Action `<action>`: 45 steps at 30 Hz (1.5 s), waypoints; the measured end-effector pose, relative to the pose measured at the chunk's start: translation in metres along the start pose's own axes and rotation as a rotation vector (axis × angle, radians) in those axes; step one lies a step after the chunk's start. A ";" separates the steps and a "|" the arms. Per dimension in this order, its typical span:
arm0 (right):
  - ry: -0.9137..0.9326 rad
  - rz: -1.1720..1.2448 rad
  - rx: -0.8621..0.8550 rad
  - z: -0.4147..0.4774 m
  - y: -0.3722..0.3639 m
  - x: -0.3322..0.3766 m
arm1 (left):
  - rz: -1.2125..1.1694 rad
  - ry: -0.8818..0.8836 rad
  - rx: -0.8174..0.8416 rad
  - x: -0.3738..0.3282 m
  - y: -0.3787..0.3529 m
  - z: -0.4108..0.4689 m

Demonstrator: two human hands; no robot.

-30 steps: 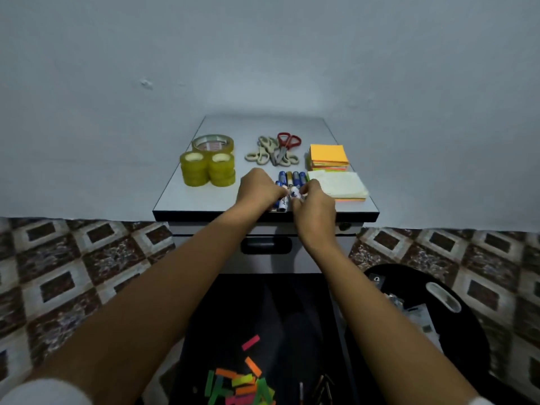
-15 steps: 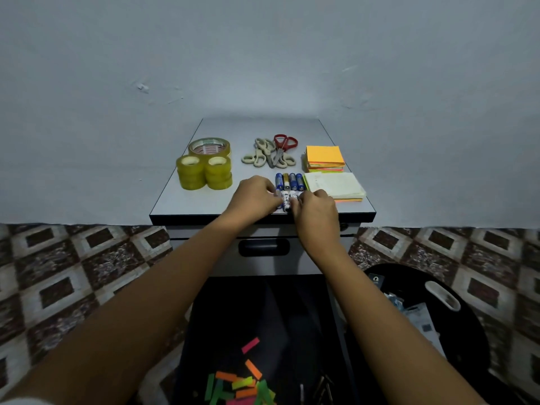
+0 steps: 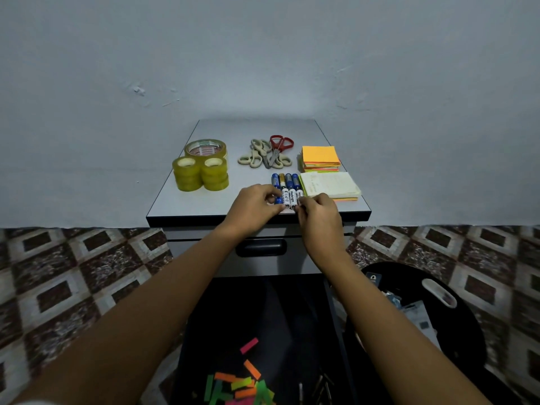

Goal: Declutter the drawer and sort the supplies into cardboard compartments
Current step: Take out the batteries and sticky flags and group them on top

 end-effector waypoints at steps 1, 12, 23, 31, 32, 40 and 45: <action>-0.002 0.003 -0.001 0.001 0.000 0.000 | -0.011 0.002 -0.006 0.001 0.000 0.001; -0.021 -0.039 0.012 0.009 -0.004 0.003 | -0.060 0.012 -0.016 0.001 0.000 0.003; -0.004 0.157 -0.052 -0.009 0.007 -0.005 | -0.050 -0.053 -0.072 -0.002 0.006 -0.014; 0.094 0.236 0.195 -0.085 -0.019 -0.018 | -0.049 -0.199 -0.048 0.029 -0.002 -0.084; 0.127 0.228 0.259 -0.097 -0.029 -0.019 | -0.052 -0.174 -0.001 0.041 -0.006 -0.093; 0.331 0.124 0.957 -0.178 -0.106 -0.033 | 0.022 0.261 0.489 0.149 -0.053 -0.163; 0.488 0.078 1.217 -0.204 -0.137 -0.035 | 0.081 0.355 0.691 0.178 -0.079 -0.182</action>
Point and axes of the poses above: each hand's wrist, its own z-axis towards the middle knuckle, its own y-axis out of the back of the hand, x = y × z, the point moved 4 cm from there along z, towards the middle knuckle, and after that the axes turned 13 degrees about -z, right-handed, at the moved point
